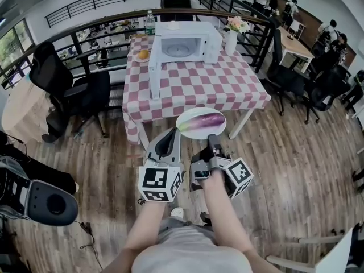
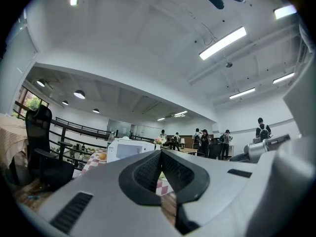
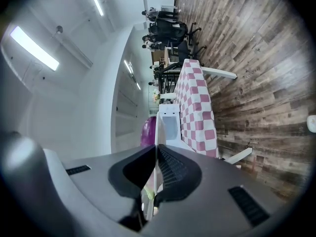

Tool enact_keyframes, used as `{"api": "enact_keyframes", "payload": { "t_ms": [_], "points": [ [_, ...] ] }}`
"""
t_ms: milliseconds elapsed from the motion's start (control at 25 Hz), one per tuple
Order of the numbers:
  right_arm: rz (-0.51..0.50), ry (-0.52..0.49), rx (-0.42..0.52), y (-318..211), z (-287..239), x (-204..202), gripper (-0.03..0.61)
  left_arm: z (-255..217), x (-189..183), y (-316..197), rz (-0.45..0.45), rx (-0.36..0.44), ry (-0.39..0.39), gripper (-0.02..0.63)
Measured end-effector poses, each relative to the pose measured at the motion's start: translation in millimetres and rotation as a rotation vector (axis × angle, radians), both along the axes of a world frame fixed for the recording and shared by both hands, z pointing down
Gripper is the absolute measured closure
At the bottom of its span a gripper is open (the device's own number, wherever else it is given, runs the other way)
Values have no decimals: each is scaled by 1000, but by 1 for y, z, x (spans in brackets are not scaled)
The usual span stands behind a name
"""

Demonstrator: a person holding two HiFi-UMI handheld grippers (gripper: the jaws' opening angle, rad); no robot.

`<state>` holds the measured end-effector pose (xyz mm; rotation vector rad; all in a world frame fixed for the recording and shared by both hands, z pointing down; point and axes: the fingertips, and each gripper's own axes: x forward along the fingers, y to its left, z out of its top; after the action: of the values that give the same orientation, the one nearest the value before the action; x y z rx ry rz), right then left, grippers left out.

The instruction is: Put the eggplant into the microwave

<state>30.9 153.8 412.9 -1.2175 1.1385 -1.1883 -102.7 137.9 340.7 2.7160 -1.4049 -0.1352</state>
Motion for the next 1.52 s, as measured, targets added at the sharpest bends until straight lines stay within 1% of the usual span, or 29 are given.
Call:
{"api": "enact_keyframes", "payload": {
  "t_ms": [240,440,560,880,1120,1520],
  "points": [
    [26,2,5,-34,-1,-9,545,1,-14,-31,18,4,7,610],
    [31,16,-4,-52,2,-10,545,4,-18,-51,10,-3,30,611],
    [36,12,-2,-61,4,-10,545,7,-17,-60,13,-5,28,609],
    [15,6,1,-102,3,-7,545,7,-7,-99,8,-12,28,609],
    [19,-6,-2,-135,8,8,545,11,9,-124,25,-12,14,609],
    [-3,-7,-24,-196,16,26,545,18,32,-178,21,-27,6,610]
  ]
}}
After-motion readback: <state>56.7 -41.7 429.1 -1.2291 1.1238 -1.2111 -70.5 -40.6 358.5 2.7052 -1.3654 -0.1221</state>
